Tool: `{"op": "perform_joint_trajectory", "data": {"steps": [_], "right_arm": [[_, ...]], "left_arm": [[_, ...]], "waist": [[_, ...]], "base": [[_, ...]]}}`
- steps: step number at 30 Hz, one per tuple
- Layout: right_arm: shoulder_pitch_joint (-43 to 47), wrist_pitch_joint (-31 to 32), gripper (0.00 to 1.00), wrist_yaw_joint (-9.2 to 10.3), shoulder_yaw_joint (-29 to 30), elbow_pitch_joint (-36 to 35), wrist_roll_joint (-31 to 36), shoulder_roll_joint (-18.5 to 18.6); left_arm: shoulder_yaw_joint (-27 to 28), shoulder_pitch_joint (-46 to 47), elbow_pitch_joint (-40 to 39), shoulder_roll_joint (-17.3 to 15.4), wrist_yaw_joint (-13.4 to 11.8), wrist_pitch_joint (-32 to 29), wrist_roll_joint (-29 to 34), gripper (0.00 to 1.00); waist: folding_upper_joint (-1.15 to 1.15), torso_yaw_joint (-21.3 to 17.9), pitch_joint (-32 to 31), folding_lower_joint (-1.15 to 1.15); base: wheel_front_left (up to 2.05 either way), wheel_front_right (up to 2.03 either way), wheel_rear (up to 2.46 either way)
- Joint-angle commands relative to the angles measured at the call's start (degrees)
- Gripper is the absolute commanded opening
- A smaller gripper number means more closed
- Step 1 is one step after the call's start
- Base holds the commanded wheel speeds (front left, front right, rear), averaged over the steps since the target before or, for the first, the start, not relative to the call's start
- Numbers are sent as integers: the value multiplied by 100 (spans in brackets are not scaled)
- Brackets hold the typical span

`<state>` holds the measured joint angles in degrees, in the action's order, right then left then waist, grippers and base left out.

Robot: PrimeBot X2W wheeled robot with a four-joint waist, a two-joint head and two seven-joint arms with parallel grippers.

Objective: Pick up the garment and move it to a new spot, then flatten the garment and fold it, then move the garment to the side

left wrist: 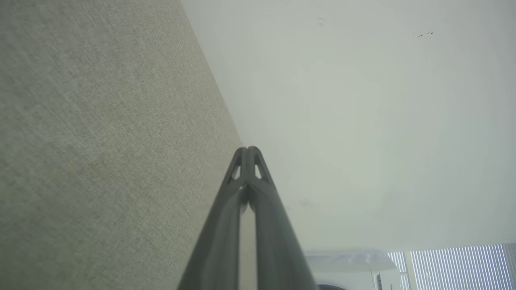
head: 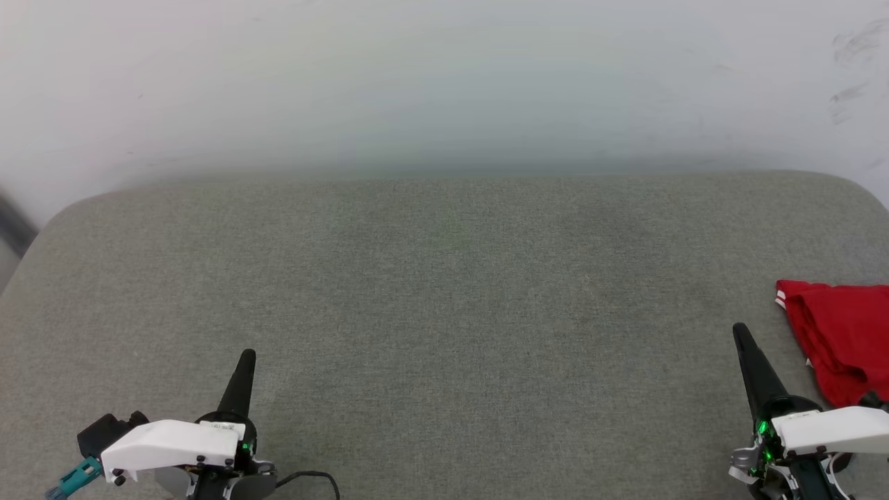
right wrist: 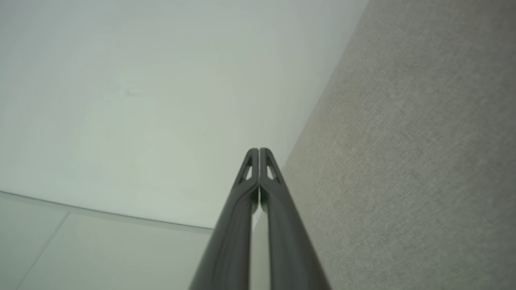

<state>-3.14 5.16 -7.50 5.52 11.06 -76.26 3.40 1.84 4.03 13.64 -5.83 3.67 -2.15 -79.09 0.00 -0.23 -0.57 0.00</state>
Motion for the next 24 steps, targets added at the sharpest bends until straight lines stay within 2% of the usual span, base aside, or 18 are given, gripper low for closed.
{"op": "perform_joint_trajectory", "data": {"steps": [1, 24], "right_arm": [[-120, 31, 0, 1, 20, -3, -132, -16], [-285, 106, 0, 1, 82, 209, -1133, -49]], "left_arm": [[46, 129, -15, 17, 58, -34, -110, 0], [338, 211, 25, 200, 295, -312, -945, 0]], "waist": [[0, 1, 3, 0], [0, 15, 48, 0]], "base": [[0, 0, 0], [0, 0, 0]]}}
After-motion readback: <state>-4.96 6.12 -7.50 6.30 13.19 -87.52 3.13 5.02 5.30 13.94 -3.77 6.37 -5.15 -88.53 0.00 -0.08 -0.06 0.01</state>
